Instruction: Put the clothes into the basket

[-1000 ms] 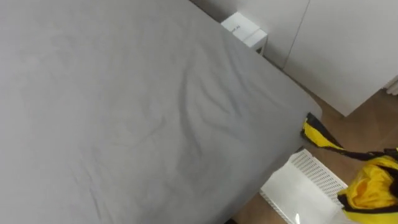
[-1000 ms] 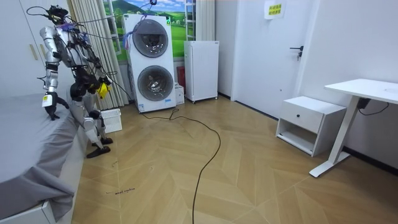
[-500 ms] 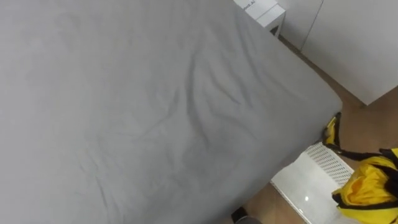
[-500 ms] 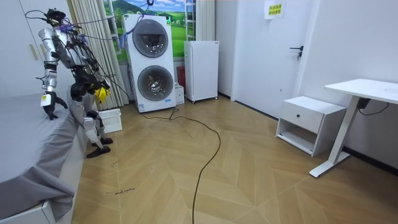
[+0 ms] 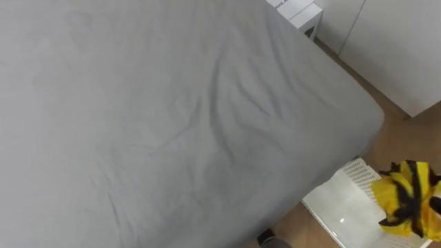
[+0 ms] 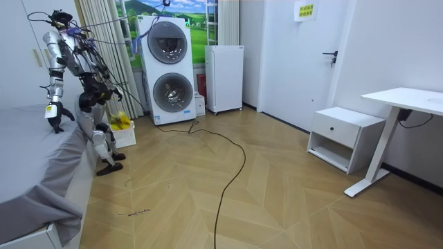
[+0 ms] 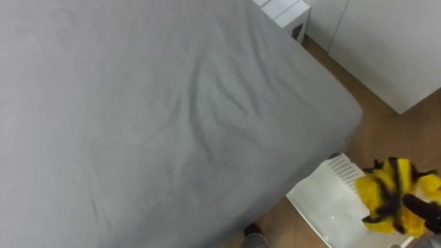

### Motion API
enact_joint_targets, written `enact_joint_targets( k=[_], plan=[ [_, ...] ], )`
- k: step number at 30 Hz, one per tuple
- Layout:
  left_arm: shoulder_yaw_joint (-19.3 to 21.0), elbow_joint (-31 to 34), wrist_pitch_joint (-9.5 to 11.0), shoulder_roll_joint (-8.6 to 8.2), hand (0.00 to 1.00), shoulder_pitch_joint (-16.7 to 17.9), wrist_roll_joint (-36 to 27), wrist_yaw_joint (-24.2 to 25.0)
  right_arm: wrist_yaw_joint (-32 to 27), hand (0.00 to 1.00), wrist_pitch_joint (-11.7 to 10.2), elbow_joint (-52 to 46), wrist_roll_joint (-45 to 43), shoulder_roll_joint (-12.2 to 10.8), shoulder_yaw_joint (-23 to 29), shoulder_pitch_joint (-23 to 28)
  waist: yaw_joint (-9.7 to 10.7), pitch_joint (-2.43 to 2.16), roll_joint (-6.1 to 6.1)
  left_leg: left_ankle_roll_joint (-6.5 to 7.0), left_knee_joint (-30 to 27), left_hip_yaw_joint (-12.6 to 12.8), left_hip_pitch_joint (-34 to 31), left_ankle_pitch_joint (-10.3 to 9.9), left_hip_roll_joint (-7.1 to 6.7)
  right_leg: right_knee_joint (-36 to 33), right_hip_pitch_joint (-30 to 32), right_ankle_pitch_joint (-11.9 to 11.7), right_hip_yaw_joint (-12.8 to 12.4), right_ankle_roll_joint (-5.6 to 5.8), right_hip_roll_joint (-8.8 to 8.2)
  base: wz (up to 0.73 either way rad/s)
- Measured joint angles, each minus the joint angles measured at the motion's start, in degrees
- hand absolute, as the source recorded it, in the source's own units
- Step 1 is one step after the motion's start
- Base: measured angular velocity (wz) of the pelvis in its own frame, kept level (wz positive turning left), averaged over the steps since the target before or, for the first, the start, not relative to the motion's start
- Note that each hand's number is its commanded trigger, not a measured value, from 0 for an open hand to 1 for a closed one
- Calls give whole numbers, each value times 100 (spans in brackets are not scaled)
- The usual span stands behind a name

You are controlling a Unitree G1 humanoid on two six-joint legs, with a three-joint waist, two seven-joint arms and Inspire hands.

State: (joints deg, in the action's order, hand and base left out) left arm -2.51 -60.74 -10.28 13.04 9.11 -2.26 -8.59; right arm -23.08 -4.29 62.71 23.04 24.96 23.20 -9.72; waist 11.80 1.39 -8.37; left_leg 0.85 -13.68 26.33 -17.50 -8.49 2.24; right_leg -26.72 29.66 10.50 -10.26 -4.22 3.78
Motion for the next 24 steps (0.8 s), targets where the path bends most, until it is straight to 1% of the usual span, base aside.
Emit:
enact_joint_targets(
  k=[6,9,11,12,14,16,18,19,20,21,22,23,24],
  plan=[
    [-9,0,57,38,0,1,-165,1,-6,0,-28,14,56,1,-1,5,6,1,1,0,-6,-68,23,0,0,34,-62,0,61,0,-21,5],
    [-62,-1,106,59,0,2,-215,1,-8,0,-103,72,101,1,-16,2,1,-1,-2,-2,-4,-153,38,2,0,84,-119,-15,109,-2,-31,7],
    [-62,-12,125,66,0,44,-213,2,-9,0,-125,186,123,1,-12,-4,-9,12,36,-8,5,-187,160,5,3,144,-265,-13,118,-3,-29,0],
    [-62,-11,150,65,0,63,-211,2,-13,0,-126,186,124,3,-12,-4,-10,13,38,-8,5,-197,175,5,9,186,-282,-16,122,11,-26,0],
    [-62,1,194,86,0,83,-211,2,-16,0,-137,185,133,5,-23,2,-6,7,38,-12,5,-304,201,7,11,261,-381,-25,155,50,-29,5],
    [-62,6,212,98,0,83,-202,2,-19,0,-142,185,174,4,-80,30,-11,4,50,-12,6,-327,229,8,19,321,-451,-51,194,51,-35,11],
    [-64,6,219,112,0,72,-194,2,-21,0,-145,183,176,4,-191,85,-10,1,70,-12,29,-386,273,8,12,368,-530,-62,266,42,-55,16],
    [-64,7,239,117,0,79,-178,2,-8,0,-145,182,174,3,-219,134,-15,-2,77,-11,48,-461,326,9,7,416,-617,-67,320,45,-67,19],
    [-63,11,275,126,0,105,-162,2,2,0,-140,182,172,3,-222,191,-17,14,131,-11,71,-493,397,9,3,451,-714,-63,365,42,-79,20],
    [-62,27,291,128,0,126,-137,4,10,0,-137,182,166,2,-222,214,-19,8,133,-11,89,-520,442,9,5,492,-779,-64,394,43,-81,23],
    [-56,103,291,134,0,169,-31,6,27,0,-136,182,156,2,-223,282,-24,5,145,-13,103,-599,524,11,14,601,-899,-66,478,61,-90,29],
    [-56,149,291,149,0,191,11,12,63,0,-136,161,155,1,-248,406,-38,-10,185,-17,109,-675,569,13,21,709,-1025,-71,583,71,-104,33],
    [-54,187,291,164,0,200,17,17,86,0,-134,155,161,0,-281,463,-58,-16,197,-19,119,-707,609,14,21,736,-1085,-70,612,71,-108,32]
  ],
)
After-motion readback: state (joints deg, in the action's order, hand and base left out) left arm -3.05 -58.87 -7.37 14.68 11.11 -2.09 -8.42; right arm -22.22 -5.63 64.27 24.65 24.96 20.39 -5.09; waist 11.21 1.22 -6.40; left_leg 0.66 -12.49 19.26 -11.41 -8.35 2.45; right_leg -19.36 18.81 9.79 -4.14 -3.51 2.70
